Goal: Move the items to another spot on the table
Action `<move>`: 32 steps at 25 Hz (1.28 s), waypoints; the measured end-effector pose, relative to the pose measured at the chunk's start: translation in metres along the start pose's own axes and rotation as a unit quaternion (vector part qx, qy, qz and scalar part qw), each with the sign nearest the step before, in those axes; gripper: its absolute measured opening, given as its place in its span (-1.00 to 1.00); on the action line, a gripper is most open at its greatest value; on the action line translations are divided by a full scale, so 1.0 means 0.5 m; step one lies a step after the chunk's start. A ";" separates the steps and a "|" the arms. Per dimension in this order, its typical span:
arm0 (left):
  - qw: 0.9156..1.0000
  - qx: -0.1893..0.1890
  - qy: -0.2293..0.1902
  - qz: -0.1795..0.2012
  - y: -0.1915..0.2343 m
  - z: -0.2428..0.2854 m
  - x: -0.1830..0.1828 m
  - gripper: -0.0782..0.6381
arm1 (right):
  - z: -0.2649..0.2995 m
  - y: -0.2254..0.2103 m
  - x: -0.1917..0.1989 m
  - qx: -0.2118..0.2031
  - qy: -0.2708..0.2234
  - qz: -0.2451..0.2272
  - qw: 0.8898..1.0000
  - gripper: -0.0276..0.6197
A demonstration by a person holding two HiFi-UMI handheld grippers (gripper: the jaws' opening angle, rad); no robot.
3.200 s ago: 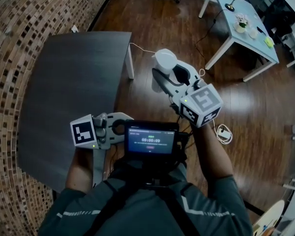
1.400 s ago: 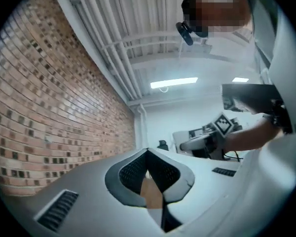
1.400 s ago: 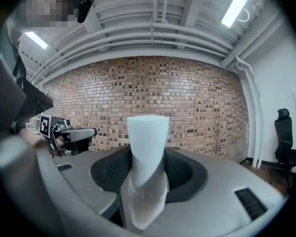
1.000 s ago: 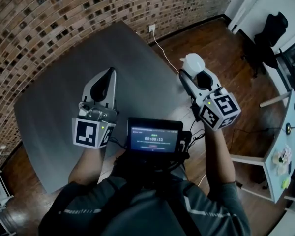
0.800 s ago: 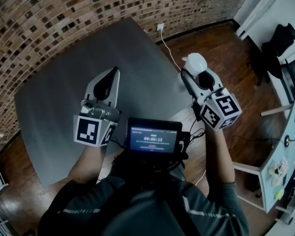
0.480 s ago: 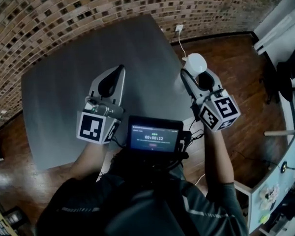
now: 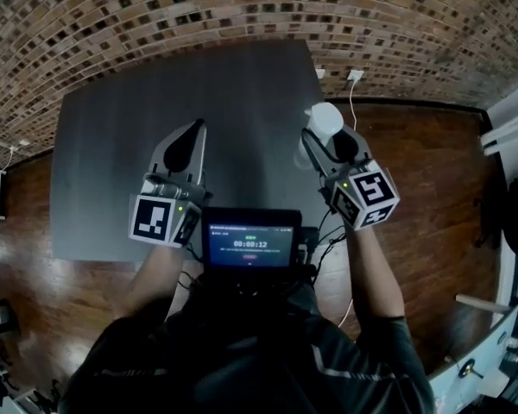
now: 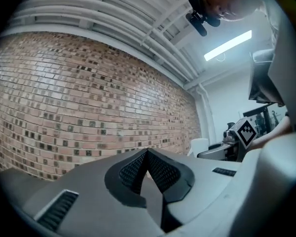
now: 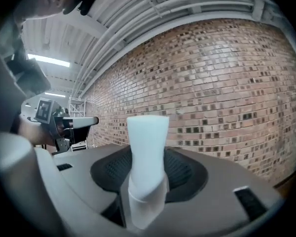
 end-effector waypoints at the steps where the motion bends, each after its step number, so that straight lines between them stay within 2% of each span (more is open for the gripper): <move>1: 1.000 -0.011 -0.001 0.003 0.005 0.006 -0.001 -0.77 | 0.014 -0.010 0.006 -0.010 0.000 0.000 1.000 -0.29; 6: 0.998 -0.064 -0.013 0.017 0.041 0.041 -0.009 -0.77 | 0.080 -0.050 0.042 -0.058 0.006 -0.012 0.998 -0.29; 11: 0.995 -0.092 -0.015 0.024 0.062 0.072 -0.006 -0.78 | 0.144 -0.080 0.060 -0.090 0.012 -0.007 0.996 -0.29; 14: 0.994 -0.099 -0.014 0.030 0.075 0.087 0.006 -0.77 | 0.183 -0.092 0.076 -0.104 0.009 -0.011 0.994 -0.29; 20: 0.994 -0.112 -0.003 0.015 0.131 0.110 0.050 -0.77 | 0.256 -0.113 0.132 -0.115 0.025 -0.017 0.993 -0.29; 28: 0.993 -0.117 -0.027 0.009 0.163 0.122 0.006 -0.77 | 0.341 -0.108 0.206 -0.135 0.028 -0.042 0.990 -0.29; 32: 0.993 -0.117 -0.009 0.025 0.160 0.105 0.026 -0.77 | 0.373 -0.108 0.242 -0.133 0.026 -0.044 0.990 -0.29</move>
Point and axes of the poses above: the fingertips, and each gripper's own axes: z forward along the fingers, y to its left, x out of its underside, the point moved 1 cm from there along -z, backward along the fingers, and after that the axes turned 5 degrees about -z, right-handed, at the moved point
